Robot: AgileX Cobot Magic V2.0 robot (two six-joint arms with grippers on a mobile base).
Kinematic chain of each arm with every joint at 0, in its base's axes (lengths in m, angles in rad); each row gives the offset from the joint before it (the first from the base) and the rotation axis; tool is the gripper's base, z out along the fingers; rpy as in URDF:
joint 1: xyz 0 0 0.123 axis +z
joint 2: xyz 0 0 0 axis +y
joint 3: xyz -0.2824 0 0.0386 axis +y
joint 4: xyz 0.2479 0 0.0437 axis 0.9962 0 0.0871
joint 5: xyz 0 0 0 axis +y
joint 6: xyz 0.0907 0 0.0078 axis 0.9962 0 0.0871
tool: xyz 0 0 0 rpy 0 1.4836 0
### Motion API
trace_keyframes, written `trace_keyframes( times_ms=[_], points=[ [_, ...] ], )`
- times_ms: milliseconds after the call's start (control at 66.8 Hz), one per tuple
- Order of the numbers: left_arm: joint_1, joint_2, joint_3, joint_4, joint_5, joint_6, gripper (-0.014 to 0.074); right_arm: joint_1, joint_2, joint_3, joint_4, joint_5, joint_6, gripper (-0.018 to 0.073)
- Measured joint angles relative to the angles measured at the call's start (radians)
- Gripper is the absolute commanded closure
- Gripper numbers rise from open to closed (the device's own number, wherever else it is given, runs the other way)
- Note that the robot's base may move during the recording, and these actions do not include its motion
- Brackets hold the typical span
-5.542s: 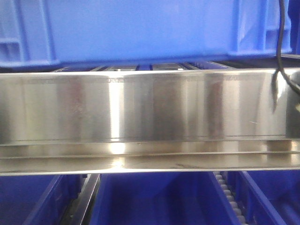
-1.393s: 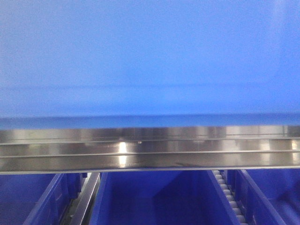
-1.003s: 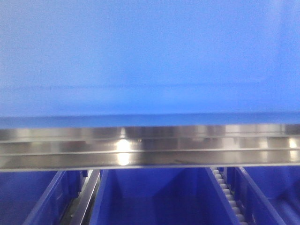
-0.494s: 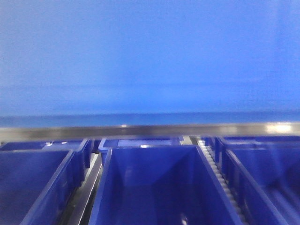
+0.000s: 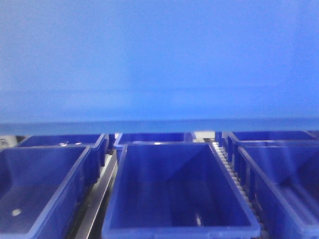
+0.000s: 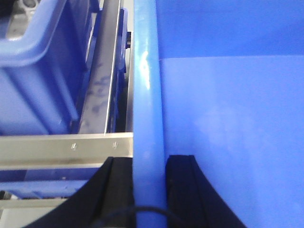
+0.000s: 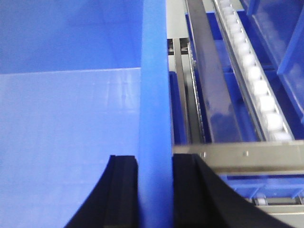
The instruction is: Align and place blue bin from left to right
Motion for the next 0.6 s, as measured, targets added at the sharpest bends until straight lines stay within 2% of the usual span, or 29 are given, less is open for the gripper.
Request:
trace_keyframes(
  times_ms=[599],
  points=[
    [0.0, -0.002, 0.0, 0.0, 0.0, 0.0, 0.0707, 0.0, 0.0, 0.0, 0.0, -0.002, 0.0, 0.0629]
  ],
)
